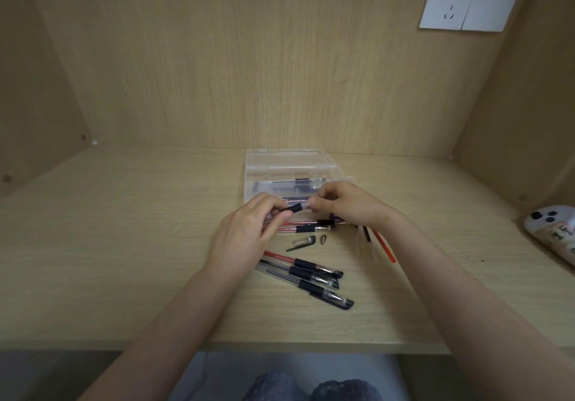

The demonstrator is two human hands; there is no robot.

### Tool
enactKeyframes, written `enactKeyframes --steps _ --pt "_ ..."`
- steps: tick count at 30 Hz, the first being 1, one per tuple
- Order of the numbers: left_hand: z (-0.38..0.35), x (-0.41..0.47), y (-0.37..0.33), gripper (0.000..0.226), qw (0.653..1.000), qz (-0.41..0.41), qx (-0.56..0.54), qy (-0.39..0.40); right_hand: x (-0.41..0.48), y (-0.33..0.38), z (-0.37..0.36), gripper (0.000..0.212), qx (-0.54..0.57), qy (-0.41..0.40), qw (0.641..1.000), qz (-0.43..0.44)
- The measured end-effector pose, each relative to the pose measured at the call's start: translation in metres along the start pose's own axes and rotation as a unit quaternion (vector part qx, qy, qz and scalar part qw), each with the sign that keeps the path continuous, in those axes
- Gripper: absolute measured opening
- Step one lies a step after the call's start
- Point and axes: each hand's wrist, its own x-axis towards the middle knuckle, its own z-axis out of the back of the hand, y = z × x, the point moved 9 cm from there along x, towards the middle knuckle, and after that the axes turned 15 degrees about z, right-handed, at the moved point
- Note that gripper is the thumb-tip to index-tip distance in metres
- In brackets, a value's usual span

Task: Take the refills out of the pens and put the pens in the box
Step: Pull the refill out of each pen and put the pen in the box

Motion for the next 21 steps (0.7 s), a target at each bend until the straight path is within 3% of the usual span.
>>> enactKeyframes --steps 4,9,13,18,21 --pt "0.001 0.0 0.002 0.016 1.0 0.009 -0.007 -0.003 -0.007 0.006 0.019 0.012 0.086 -0.12 0.989 0.002" --pt "0.002 0.0 0.004 0.018 1.0 0.017 -0.009 -0.007 -0.025 0.016 0.041 0.015 0.171 -0.249 0.953 0.008" --pt "0.005 0.002 0.004 0.029 0.999 0.014 -0.019 -0.024 -0.04 0.02 0.037 0.013 0.216 -0.247 0.945 0.007" --pt "0.016 0.001 0.001 0.027 0.998 0.003 -0.048 -0.047 -0.045 0.019 0.016 0.018 0.278 -0.207 0.938 0.01" --pt "0.009 0.0 0.002 0.033 0.999 0.022 -0.036 -0.013 -0.044 0.023 0.007 0.029 0.408 -0.205 0.889 0.032"
